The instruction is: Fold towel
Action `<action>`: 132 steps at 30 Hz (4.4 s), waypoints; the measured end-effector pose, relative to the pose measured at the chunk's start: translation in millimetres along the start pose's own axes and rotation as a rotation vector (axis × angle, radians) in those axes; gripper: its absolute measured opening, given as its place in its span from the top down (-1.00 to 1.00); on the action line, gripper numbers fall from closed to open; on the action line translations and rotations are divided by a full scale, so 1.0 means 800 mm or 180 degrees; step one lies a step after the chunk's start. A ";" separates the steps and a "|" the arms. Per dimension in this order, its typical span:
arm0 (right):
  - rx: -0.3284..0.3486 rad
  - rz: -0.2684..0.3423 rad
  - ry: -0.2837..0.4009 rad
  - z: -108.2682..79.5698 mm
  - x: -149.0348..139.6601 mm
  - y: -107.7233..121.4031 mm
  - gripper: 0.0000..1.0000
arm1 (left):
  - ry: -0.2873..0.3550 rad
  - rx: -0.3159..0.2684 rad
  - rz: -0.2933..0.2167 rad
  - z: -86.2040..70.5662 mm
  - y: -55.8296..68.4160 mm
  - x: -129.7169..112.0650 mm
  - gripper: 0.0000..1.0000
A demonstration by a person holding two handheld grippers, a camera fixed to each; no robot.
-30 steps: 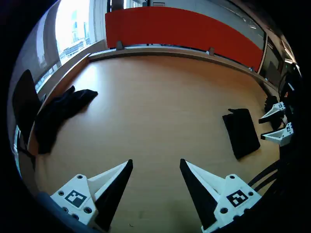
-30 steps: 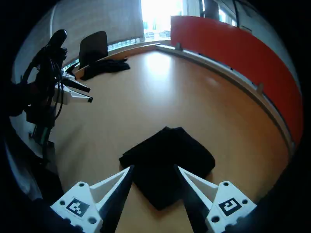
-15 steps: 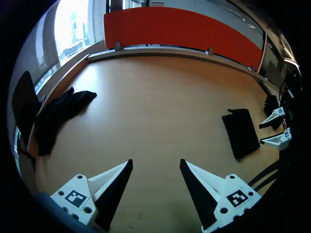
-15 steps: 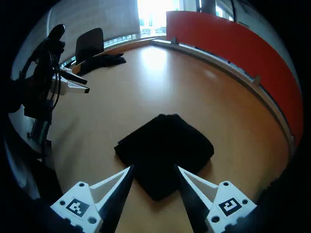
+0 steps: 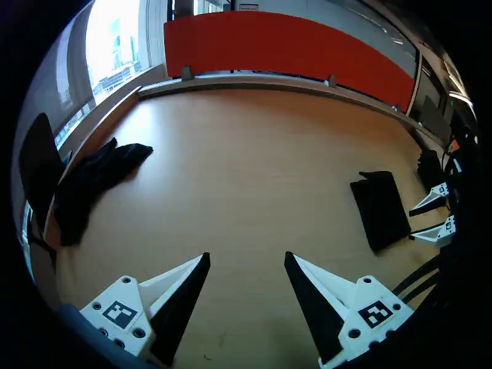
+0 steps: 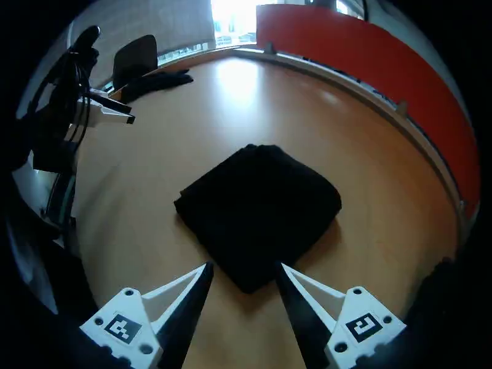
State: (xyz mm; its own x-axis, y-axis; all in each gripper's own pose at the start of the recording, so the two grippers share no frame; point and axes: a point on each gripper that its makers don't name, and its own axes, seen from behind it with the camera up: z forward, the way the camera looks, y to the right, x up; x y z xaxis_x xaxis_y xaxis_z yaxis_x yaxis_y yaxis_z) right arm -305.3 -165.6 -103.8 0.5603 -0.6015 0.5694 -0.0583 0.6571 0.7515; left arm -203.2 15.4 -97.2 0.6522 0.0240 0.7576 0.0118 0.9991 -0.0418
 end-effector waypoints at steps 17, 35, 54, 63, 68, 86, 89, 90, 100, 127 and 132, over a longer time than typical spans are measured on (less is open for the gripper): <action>-0.0053 0.0092 -0.0107 0.005 -0.029 0.003 -0.14 | 0.0004 -0.0004 0.0004 -0.003 0.001 -0.002 -0.79; -0.0051 0.0144 -0.0143 0.009 -0.037 0.005 0.49 | 0.0011 -0.0007 0.0015 -0.004 0.000 0.000 -0.79; -0.0086 0.0142 0.0011 0.002 -0.015 0.009 0.92 | 0.0014 -0.0009 0.0032 -0.002 -0.002 0.000 -0.79; -0.0157 0.0005 0.0200 -0.021 0.032 0.016 0.93 | 0.0029 -0.0022 0.0027 -0.002 -0.001 0.001 -0.79; -0.0230 -0.0113 0.0389 -0.039 0.077 0.025 0.93 | 0.0068 -0.0035 0.0033 -0.003 0.001 0.007 -0.79; -0.0501 -0.0282 0.1011 -0.118 0.218 0.067 0.93 | 0.0227 -0.0055 0.0029 -0.014 0.007 0.035 -0.79; -0.0546 -0.0269 0.1025 -0.126 0.220 0.076 0.93 | 0.0237 -0.0065 0.0030 -0.014 0.010 0.036 -0.79; -0.0561 -0.0264 0.1027 -0.129 0.219 0.079 0.93 | 0.0240 -0.0069 0.0031 -0.015 0.011 0.037 -0.79; -0.0690 -0.0142 0.1036 -0.155 0.210 0.118 0.93 | 0.0247 -0.0090 0.0079 -0.014 0.017 0.040 -0.79; -0.1295 0.0238 0.0929 -0.247 0.166 0.308 0.93 | 0.0234 -0.0072 0.0132 -0.012 0.023 0.052 -0.79; -0.1412 0.0287 0.0905 -0.266 0.161 0.345 0.93 | 0.0219 -0.0057 0.0145 -0.010 0.024 0.052 -0.79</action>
State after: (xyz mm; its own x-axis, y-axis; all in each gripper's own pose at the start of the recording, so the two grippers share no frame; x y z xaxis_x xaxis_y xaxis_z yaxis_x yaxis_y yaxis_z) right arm -73.0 35.0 106.1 0.7746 -0.4273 0.4663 0.2037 0.8665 0.4557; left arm -169.4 35.1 -71.9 0.7030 0.0663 0.7081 -0.0060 0.9962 -0.0874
